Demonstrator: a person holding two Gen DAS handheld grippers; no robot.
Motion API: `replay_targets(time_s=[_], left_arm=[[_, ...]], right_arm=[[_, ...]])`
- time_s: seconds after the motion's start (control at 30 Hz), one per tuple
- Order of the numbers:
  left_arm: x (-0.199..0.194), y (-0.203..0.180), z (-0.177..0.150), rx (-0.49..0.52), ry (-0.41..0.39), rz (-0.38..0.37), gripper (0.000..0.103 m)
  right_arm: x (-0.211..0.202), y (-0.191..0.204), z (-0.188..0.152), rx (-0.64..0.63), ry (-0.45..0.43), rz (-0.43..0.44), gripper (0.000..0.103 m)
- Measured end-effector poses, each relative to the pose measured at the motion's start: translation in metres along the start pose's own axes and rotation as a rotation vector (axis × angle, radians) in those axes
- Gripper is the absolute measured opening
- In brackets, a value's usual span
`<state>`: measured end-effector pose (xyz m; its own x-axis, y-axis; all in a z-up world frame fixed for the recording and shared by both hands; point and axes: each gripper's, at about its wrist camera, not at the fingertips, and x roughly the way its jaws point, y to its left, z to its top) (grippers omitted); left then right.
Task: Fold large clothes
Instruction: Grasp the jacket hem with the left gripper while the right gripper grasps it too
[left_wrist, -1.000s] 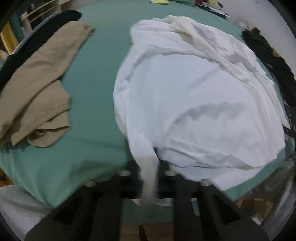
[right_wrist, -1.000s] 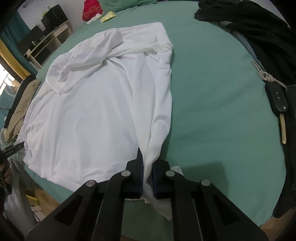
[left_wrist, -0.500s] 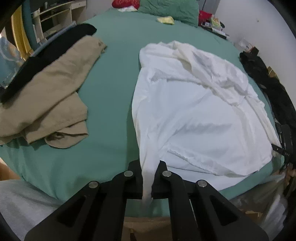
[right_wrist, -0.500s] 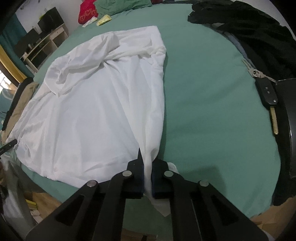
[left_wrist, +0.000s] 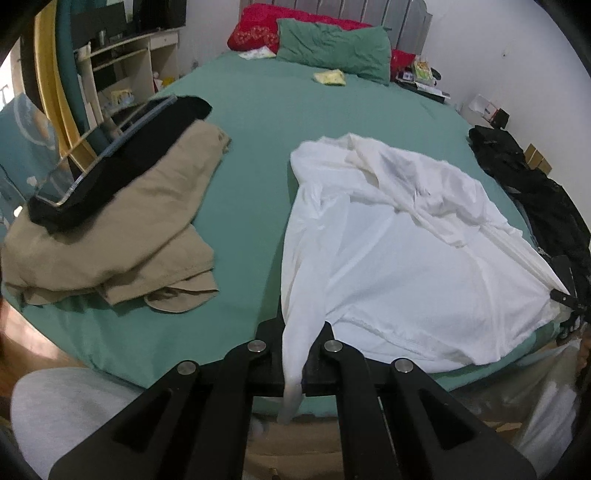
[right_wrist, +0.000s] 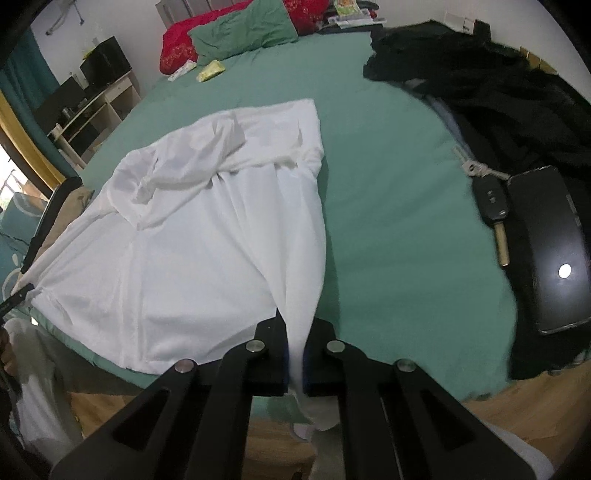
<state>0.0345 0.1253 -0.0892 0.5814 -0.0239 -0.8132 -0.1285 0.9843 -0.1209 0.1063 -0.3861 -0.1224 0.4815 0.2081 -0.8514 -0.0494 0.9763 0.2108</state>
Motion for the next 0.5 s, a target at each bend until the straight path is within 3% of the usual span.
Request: replay_targets(time_s=[0.27, 0.5], left_arm=[[-0.015, 0.006, 0.01, 0.006, -0.028, 0.005, 0.003], [-0.017, 0.005, 0.041, 0.021, -0.086, 0.014, 0.003]], right_arm=[[-0.016, -0.004, 0.018, -0.019, -0.024, -0.011, 0.004], [-0.025, -0.006, 0.054, -0.05, -0.086, -0.009, 0.004]])
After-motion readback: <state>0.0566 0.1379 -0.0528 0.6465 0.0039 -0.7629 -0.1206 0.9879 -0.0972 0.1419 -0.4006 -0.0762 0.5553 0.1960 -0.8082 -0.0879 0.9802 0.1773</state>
